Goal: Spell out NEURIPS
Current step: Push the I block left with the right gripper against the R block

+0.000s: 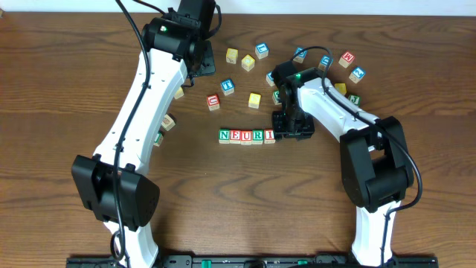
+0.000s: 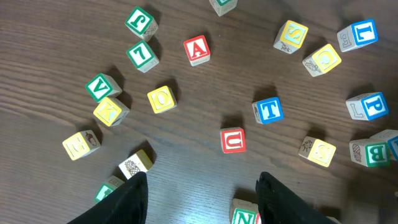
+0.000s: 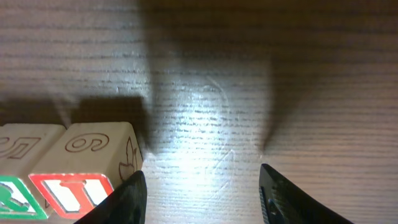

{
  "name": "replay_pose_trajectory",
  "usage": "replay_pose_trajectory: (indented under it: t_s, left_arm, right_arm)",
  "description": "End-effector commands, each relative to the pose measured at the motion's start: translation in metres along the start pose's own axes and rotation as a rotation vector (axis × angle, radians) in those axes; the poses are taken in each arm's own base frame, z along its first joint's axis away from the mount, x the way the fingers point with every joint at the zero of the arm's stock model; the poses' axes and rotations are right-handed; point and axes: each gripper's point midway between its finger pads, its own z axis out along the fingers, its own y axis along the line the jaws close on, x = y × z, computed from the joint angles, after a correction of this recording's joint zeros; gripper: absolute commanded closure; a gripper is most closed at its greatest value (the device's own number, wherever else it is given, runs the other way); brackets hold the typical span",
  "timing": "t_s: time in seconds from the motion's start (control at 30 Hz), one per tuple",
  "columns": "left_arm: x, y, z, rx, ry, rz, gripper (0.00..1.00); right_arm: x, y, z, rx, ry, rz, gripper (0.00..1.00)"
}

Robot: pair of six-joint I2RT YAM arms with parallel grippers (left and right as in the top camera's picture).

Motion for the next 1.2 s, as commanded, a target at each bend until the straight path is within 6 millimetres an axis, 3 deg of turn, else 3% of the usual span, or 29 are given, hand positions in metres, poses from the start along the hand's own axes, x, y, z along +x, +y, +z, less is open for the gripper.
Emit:
replay_pose_trajectory:
  t_s: [0.0, 0.97, 1.17]
  left_arm:
    - [-0.0023, 0.0014, 0.0030, -0.011, -0.001, 0.015, 0.45]
    - [-0.0023, 0.0014, 0.0030, -0.011, -0.001, 0.015, 0.45]
    - [-0.0023, 0.0014, 0.0030, -0.011, -0.001, 0.015, 0.45]
  right_arm:
    - [0.0049, 0.0018, 0.0003, -0.004, 0.014, 0.014, 0.48]
    - [0.0062, 0.0042, -0.0004, -0.018, 0.020, 0.001, 0.50]
    - [0.0025, 0.0039, -0.0094, -0.024, -0.006, -0.016, 0.50]
